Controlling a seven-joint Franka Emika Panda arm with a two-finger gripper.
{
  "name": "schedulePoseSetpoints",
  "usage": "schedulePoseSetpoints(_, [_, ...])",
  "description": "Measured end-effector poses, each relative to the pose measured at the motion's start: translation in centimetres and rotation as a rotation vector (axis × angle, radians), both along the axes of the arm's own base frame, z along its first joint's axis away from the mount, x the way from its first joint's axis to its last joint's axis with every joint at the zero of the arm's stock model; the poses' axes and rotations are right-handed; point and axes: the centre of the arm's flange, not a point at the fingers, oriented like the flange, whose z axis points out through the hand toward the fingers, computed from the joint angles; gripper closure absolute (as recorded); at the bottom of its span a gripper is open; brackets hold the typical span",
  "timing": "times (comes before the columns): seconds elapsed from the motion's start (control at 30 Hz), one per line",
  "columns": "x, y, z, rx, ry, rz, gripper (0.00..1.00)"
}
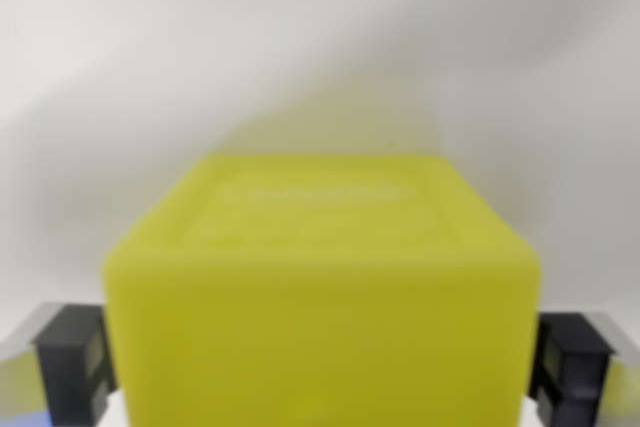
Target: Pick yellow cube
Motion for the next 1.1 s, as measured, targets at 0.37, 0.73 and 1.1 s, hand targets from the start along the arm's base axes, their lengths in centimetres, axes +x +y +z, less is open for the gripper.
schedulePoseSetpoints(0.37, [0.0,0.0,1.1,0.001,-0.001,-0.002,1.00])
schedulePoseSetpoints(0.73, [0.0,0.0,3.8,0.001,-0.001,-0.002,1.00])
schedulePoseSetpoints(1.1, [0.0,0.0,6.6,0.001,0.000,-0.003,1.00])
